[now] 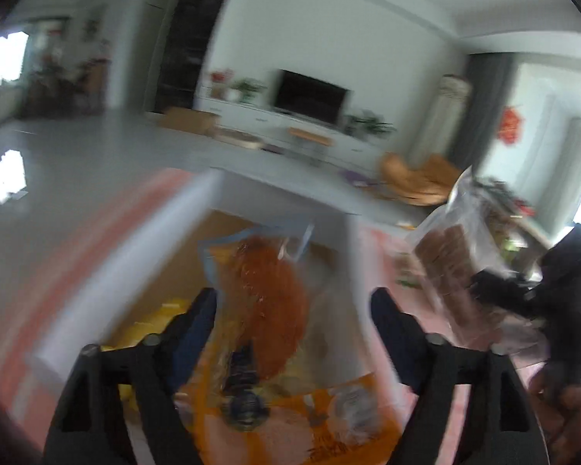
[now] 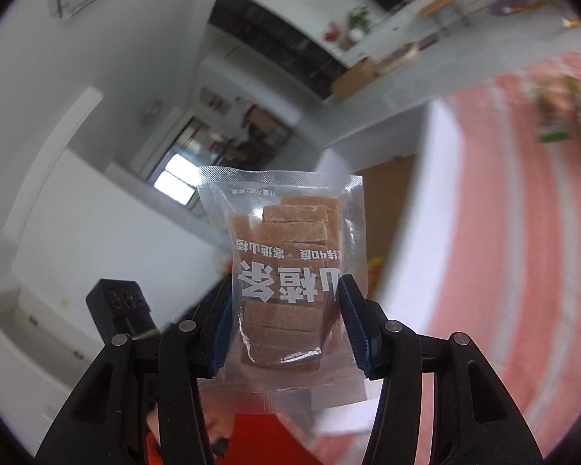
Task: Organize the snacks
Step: 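Carry both packs over the box and open both grippers, then move both grippers back over the remaining snacks and hold still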
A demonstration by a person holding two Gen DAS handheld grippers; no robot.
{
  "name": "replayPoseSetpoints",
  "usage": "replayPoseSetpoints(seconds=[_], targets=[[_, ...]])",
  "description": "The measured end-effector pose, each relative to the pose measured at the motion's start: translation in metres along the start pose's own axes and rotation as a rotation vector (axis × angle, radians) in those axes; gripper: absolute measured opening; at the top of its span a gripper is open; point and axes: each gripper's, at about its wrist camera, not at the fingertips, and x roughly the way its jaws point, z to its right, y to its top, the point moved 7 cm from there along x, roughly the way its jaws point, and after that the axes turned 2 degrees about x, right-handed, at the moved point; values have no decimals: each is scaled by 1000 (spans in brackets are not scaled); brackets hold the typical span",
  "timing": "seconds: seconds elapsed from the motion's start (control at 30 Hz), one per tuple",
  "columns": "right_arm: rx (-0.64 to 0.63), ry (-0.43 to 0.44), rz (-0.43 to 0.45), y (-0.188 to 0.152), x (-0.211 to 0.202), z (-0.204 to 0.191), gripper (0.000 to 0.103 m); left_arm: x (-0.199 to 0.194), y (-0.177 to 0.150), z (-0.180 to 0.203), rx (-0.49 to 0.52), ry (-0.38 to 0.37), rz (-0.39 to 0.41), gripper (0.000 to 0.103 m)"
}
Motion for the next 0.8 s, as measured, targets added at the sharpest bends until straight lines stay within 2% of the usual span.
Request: replayPoseSetpoints(seconds=[0.03, 0.07, 0.13, 0.23, 0.3, 0.33, 0.4, 0.47, 0.5, 0.57, 0.63, 0.7, 0.8], targets=[[-16, 2, -19, 2, 26, -7, 68, 2, -1, -14, -2, 50, -5, 93], [-27, -16, -36, 3, 43, -9, 72, 3, -5, -28, -10, 94, -17, 96], [-52, -87, -72, 1, 66, -6, 72, -1, -13, -44, -17, 144, -22, 97], [-82, -114, -52, -5, 53, 9, 74, -5, -26, -47, -36, 145, -17, 97], [-123, -216, -13, -10, 26, 38, 77, -6, -33, -34, -47, 103, -27, 97], [-145, -270, -5, -14, 15, 54, 78, -6, -36, -18, -46, 60, -31, 97], [-220, -472, -2, -26, -19, 105, 78, -11, -41, 17, -23, -25, -33, 97], [-274, -713, -32, -41, -55, 165, 78, -16, -47, 58, 25, -121, -45, 99], [-280, -805, -51, -49, -73, 191, 78, -17, -49, 74, 47, -155, -51, 100], [-266, -924, -60, -63, -114, 233, 78, -13, -58, 127, 109, -249, -75, 102], [-250, -993, -30, -68, -147, 254, 78, -8, -77, 178, 160, -337, -105, 103], [-232, -1049, 17, -70, -180, 271, 78, 1, -98, 215, 199, -384, -151, 103], [-226, -1100, 65, -66, -201, 285, 78, 39, -145, 255, 285, -375, -255, 103]])
